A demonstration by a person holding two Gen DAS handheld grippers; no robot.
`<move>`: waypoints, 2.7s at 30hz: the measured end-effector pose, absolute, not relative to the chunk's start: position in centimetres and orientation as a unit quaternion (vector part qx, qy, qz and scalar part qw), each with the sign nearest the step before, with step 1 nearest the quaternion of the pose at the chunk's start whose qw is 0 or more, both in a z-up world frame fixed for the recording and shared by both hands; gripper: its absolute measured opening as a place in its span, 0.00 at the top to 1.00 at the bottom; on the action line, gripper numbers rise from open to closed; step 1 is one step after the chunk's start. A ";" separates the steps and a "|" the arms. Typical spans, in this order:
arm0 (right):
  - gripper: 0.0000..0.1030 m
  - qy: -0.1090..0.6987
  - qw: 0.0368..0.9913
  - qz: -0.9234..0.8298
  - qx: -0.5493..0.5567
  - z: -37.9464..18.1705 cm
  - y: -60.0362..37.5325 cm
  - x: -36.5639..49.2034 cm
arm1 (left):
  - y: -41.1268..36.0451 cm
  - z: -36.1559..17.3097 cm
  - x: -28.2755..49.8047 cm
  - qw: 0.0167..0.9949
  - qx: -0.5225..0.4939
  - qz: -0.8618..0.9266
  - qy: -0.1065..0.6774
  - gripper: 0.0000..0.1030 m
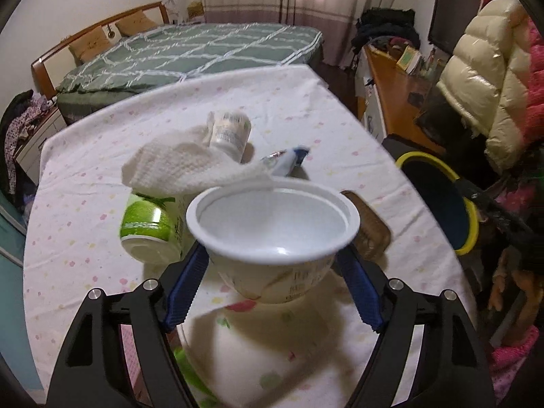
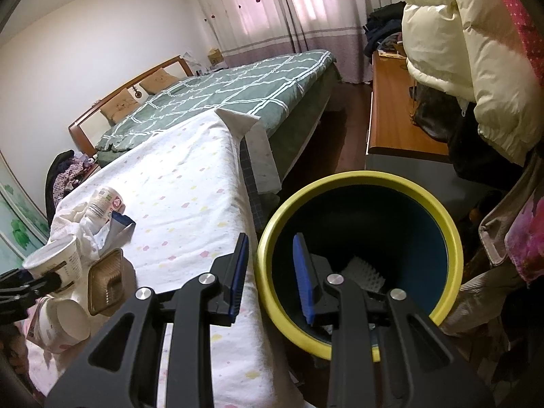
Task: Collect trash
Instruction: 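Carry the yogurt cup to the bin and open the left gripper, then move the left gripper back over the remaining trash on the table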
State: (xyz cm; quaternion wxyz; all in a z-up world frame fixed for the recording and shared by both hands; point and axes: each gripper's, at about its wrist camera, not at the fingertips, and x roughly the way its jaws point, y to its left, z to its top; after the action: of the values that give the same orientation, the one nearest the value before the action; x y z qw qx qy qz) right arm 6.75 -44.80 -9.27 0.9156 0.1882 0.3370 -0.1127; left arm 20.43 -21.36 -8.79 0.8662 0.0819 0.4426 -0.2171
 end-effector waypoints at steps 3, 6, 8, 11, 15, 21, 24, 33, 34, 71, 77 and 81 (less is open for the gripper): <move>0.75 0.333 0.917 -0.112 0.188 -9.0 -44.7 6.5 | -21.1 -7.2 19.2 0.874 0.078 -0.223 0.425 0.26; 0.75 0.328 0.919 -0.111 0.187 -8.6 -44.6 6.0 | -20.7 -5.8 18.1 0.883 0.077 -0.223 0.406 0.27; 0.75 0.325 0.920 -0.111 0.187 -8.3 -44.5 5.7 | -20.5 -4.8 17.3 0.888 0.078 -0.225 0.394 0.27; 0.75 0.320 0.922 -0.111 0.189 -8.0 -44.7 5.3 | -20.0 -3.8 16.1 0.892 0.076 -0.229 0.383 0.27; 0.75 0.316 0.923 -0.110 0.188 -7.7 -44.6 4.8 | -19.7 -2.6 14.3 0.897 0.072 -0.234 0.367 0.27; 0.75 0.307 0.925 -0.119 0.190 -7.3 -45.0 3.5 | -21.3 -1.2 11.9 0.896 0.072 -0.264 0.349 0.27; 0.75 0.306 0.924 -0.132 0.188 -7.3 -45.6 2.6 | -23.2 -1.1 11.6 0.890 0.074 -0.285 0.348 0.27; 0.75 0.301 0.913 -0.191 0.198 -7.9 -49.7 -1.7 | -32.2 -3.2 11.9 0.859 0.093 -0.345 0.366 0.27; 0.75 0.300 0.912 -0.195 0.200 -7.9 -50.1 -1.9 | -33.4 -3.5 12.0 0.856 0.097 -0.350 0.368 0.27; 0.65 0.330 0.911 -0.159 0.188 -9.3 -47.7 -0.2 | -25.4 -0.5 11.4 0.929 0.034 -0.229 0.287 0.08; 0.65 0.343 0.921 -0.109 0.151 -8.4 -42.0 3.3 | -15.6 -0.6 11.2 0.951 -0.003 -0.130 0.282 0.08; 0.65 0.348 0.926 -0.065 0.129 -7.6 -37.4 5.9 | -10.0 -0.7 10.9 0.955 -0.025 -0.093 0.279 0.08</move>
State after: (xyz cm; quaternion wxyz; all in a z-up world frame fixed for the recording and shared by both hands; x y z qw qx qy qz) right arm 5.93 -37.42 -7.56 0.9262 0.1286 0.3483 -0.0648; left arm 10.94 -10.04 -0.72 0.9555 -0.0251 0.2789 -0.0930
